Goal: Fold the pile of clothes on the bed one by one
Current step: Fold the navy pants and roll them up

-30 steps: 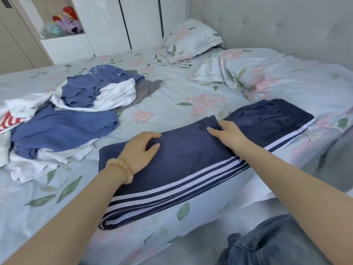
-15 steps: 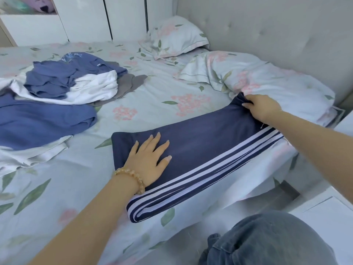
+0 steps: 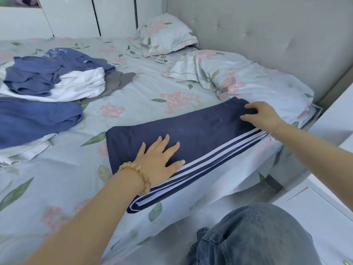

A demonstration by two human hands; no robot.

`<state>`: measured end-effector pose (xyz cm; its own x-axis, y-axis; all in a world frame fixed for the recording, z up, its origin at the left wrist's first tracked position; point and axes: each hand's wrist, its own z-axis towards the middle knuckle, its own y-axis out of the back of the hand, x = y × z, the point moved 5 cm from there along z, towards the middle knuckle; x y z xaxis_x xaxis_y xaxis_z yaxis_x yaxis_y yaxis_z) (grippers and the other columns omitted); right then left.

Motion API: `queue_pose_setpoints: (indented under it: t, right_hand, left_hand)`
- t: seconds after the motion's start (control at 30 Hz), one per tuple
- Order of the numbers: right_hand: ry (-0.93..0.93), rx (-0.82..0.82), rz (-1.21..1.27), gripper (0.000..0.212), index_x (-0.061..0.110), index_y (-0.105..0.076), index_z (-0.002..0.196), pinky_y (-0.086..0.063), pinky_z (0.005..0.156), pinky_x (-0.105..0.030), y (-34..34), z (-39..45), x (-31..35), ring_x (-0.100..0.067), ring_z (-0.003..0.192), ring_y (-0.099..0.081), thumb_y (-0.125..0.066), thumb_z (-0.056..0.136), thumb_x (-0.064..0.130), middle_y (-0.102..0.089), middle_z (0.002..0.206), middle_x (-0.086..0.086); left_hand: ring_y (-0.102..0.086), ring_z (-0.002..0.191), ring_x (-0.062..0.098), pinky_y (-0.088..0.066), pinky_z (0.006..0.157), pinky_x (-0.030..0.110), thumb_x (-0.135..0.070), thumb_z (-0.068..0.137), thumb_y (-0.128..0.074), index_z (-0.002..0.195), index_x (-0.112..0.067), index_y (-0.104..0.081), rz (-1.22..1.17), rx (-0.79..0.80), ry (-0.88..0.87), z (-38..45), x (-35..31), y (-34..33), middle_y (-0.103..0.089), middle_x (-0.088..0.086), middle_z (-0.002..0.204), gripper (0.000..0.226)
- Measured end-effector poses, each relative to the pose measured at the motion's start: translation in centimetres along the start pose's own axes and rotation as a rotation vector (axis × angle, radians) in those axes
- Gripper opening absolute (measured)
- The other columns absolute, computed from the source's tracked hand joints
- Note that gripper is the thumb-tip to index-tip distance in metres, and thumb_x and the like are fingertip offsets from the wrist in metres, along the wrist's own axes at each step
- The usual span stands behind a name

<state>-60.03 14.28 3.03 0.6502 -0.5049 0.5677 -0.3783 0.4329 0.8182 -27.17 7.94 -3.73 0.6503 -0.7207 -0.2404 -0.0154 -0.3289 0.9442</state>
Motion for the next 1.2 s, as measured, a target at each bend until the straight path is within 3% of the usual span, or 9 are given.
queue_pose_setpoints:
  t: [0.07,0.17,0.23,0.3,0.53,0.73,0.83,1.0,1.2]
  right_hand:
    - [0.023,-0.09,-0.009,0.047,0.01,-0.059,0.127,-0.039,0.103,-0.033,0.1,-1.8,-0.9,-0.026,0.125,-0.048,-0.071,0.083,0.019,-0.052,0.135,-0.01]
    - [-0.315,-0.275,0.246,0.067,0.012,-0.046,0.135,-0.039,0.1,-0.034,0.5,-3.7,-3.9,-0.026,0.125,-0.044,-0.076,0.078,0.03,-0.04,0.138,-0.009]
    - [-0.582,-0.216,0.537,0.071,0.011,-0.043,0.135,-0.041,0.099,-0.039,-0.3,-4.9,-5.0,-0.024,0.118,-0.046,-0.076,0.079,0.036,-0.045,0.131,-0.004]
    - [-0.711,-0.057,0.903,0.04,0.016,-0.05,0.117,-0.048,0.092,-0.038,-1.7,-5.4,-4.7,-0.018,0.096,-0.052,-0.072,0.086,0.029,-0.052,0.103,0.001]
    - [-0.774,-0.025,0.969,0.014,0.018,-0.054,0.094,-0.039,0.051,-0.022,-2.5,-4.6,-5.2,-0.009,0.062,-0.047,-0.066,0.09,0.023,-0.05,0.074,0.005]
    - [-0.626,-0.176,1.09,0.019,0.011,-0.059,0.106,-0.048,0.046,-0.025,-1.7,-2.7,-2.7,-0.016,0.066,-0.058,-0.062,0.088,0.014,-0.065,0.089,-0.004]
    - [-0.439,-0.259,1.037,0.026,0.01,-0.056,0.114,-0.049,0.059,-0.028,-0.1,-2.9,0.3,-0.021,0.078,-0.059,-0.062,0.089,0.014,-0.064,0.097,-0.007]
    - [0.108,-0.224,0.785,0.014,0.02,-0.049,0.095,-0.052,0.085,-0.042,1.8,-5.7,8.8,-0.021,0.087,-0.058,-0.06,0.09,0.014,-0.059,0.092,-0.005]
    - [0.609,-0.109,0.277,0.021,0.02,-0.039,0.092,-0.04,0.059,-0.031,-3.5,-14.9,16.8,-0.014,0.065,-0.052,-0.06,0.091,0.022,-0.054,0.073,0.009]
  left_hand:
    - [0.018,0.146,0.01,0.009,0.118,0.048,-0.062,0.096,-0.018,0.151,-0.041,0.001,0.028,0.008,-0.027,-0.3,-0.8,-0.9,0.018,-0.01,0.159,0.062]
    - [0.022,0.145,0.01,0.013,0.117,0.048,-0.069,0.086,0.004,0.148,-0.043,0.011,0.135,-0.024,-0.006,-0.4,-0.9,-2.2,0.022,-0.011,0.158,0.068]
    - [0.022,0.145,0.01,0.013,0.117,0.048,-0.076,0.067,0.022,0.148,-0.044,0.013,0.149,-0.046,-0.013,-0.4,-0.9,-2.4,0.022,-0.012,0.158,0.087]
    - [0.021,0.145,0.01,0.012,0.117,0.048,-0.08,0.061,0.026,0.148,-0.043,0.013,0.147,-0.044,-0.02,-0.4,-0.9,-2.4,0.021,-0.012,0.158,0.095]
    - [0.014,0.147,0.014,0.009,0.118,0.05,-0.061,0.096,-0.024,0.151,-0.042,-0.008,0.084,0.069,-0.002,-1.9,0.4,-0.4,0.012,-0.008,0.16,0.06]
    - [0.023,0.144,0.011,0.015,0.115,0.05,-0.092,0.043,0.025,0.147,-0.05,0.005,0.051,-0.001,-0.018,-2.1,1.7,-2.0,0.022,-0.015,0.156,0.114]
    - [0.016,0.146,0.008,0.015,0.117,0.048,-0.082,0.081,-0.014,0.148,-0.047,-0.013,-0.083,-0.058,-0.029,-2.2,1.8,-1.7,0.01,-0.015,0.159,0.076]
    - [-0.044,0.13,0.005,-0.026,0.117,0.033,-0.022,0.096,-0.057,0.118,-0.028,-0.062,-0.933,-0.266,0.027,-3.5,3.5,1.5,-0.055,-0.011,0.133,0.024]
    - [-0.061,0.11,0.033,-0.051,0.087,0.044,-0.043,0.101,-0.037,0.127,-0.004,-0.051,-2.016,-0.246,0.34,-5.4,7.6,2.5,-0.062,0.021,0.122,0.049]
